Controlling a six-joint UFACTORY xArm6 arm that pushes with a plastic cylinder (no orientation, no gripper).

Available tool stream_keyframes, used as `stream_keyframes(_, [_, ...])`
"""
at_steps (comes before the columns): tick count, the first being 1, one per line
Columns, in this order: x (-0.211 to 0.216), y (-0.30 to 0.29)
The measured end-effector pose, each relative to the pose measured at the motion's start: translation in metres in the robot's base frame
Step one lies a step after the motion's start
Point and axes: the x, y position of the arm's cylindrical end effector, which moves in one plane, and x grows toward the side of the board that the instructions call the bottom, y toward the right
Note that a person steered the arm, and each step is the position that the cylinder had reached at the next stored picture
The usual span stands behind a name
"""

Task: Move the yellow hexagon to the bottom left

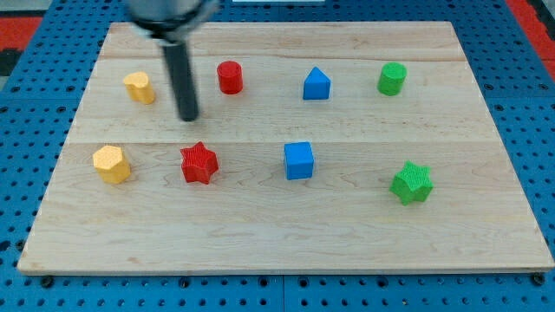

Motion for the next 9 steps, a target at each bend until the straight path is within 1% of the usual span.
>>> stream_keyframes(1, [0.028, -0.053])
stream_keyframes(2, [0.069, -0.054])
stream_keyframes(3, [0.086, -0.055])
stream_keyframes(4, [0.067, -0.059])
stream_keyframes(5, [0.065, -0.046])
stream_keyframes(6, [0.109, -0.036])
stream_keyframes(7, [0.144, -0.036])
stream_keyframes(8, [0.138, -0.037])
stream_keyframes(9, [0.102, -0.036])
